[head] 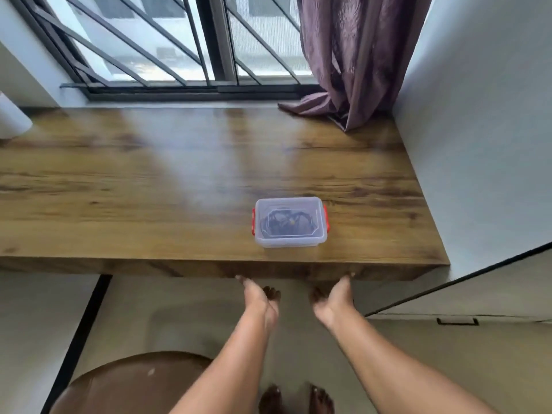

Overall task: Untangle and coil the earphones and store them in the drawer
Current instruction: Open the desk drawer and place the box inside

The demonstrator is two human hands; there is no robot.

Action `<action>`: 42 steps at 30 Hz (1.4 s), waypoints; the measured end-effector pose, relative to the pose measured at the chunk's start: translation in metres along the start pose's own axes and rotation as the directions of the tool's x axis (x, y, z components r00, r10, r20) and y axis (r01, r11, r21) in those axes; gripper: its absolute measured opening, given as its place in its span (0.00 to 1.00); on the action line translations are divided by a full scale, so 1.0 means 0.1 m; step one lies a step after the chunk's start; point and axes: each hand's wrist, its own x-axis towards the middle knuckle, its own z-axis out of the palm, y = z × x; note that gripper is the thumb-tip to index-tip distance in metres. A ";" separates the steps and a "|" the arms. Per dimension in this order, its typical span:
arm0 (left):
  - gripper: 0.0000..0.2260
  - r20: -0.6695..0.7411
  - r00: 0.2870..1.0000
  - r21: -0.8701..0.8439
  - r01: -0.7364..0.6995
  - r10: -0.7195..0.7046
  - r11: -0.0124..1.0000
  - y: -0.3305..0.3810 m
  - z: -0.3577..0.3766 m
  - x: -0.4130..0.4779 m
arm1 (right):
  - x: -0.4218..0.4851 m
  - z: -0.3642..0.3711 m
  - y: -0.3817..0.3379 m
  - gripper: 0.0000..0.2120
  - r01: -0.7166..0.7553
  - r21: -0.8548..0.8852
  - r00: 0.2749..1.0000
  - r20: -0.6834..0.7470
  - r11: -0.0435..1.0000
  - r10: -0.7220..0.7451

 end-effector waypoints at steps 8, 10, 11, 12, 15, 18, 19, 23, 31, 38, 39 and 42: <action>0.33 0.094 0.995 -0.217 0.050 -0.031 0.975 0.08 0.11 0.32 | 0.32 0.19 0.04 0.30 0.067 0.274 0.997 -0.057 0.960 -0.053; 0.34 0.114 0.993 -0.266 0.057 -0.027 0.962 0.07 0.11 0.35 | 0.39 0.17 0.06 0.34 0.085 0.293 0.995 -0.075 0.952 -0.066; 0.35 0.124 0.992 -0.290 0.052 -0.016 0.956 0.06 0.12 0.39 | 0.43 0.17 0.07 0.36 0.091 0.285 0.993 -0.092 0.954 -0.067; 0.36 0.131 0.991 -0.314 0.051 -0.009 0.948 0.05 0.12 0.41 | 0.46 0.16 0.07 0.37 0.094 0.284 0.992 -0.107 0.954 -0.066; 0.40 0.122 0.992 -0.367 0.077 -0.034 0.927 0.02 0.11 0.47 | 0.50 0.17 0.09 0.44 0.099 0.332 0.991 -0.116 0.938 -0.063; 0.40 0.113 0.992 -0.398 0.091 -0.049 0.913 0.02 0.09 0.49 | 0.51 0.15 0.10 0.43 0.117 0.337 0.988 -0.134 0.934 -0.075; 0.40 0.112 0.992 -0.401 0.099 -0.058 0.911 0.02 0.09 0.49 | 0.51 0.13 0.10 0.42 0.125 0.331 0.988 -0.132 0.935 -0.085; 0.40 0.112 0.990 -0.401 0.121 -0.082 0.908 0.02 0.09 0.44 | 0.53 0.05 0.11 0.35 0.148 0.332 0.985 -0.130 0.932 -0.110; 0.34 0.091 0.995 -0.358 0.080 -0.050 0.930 -0.05 -0.09 0.28 | 0.33 -0.08 0.16 0.36 0.114 0.338 0.990 -0.118 0.934 -0.079; 0.34 0.194 0.882 0.731 -0.422 0.429 0.537 -0.16 -0.44 -0.39 | -0.37 -0.31 0.30 0.17 0.411 -0.647 0.861 0.044 0.642 -0.506; 0.31 0.410 0.700 0.787 -0.595 0.585 0.160 -0.18 -0.57 -0.47 | -0.44 -0.40 0.33 0.14 0.602 -0.754 0.667 0.294 0.263 -0.684; 0.24 0.885 0.184 0.450 -0.577 0.428 -0.682 -0.13 -0.73 -0.58 | -0.54 -0.55 0.37 0.23 0.609 -0.432 0.199 0.895 -0.665 -0.400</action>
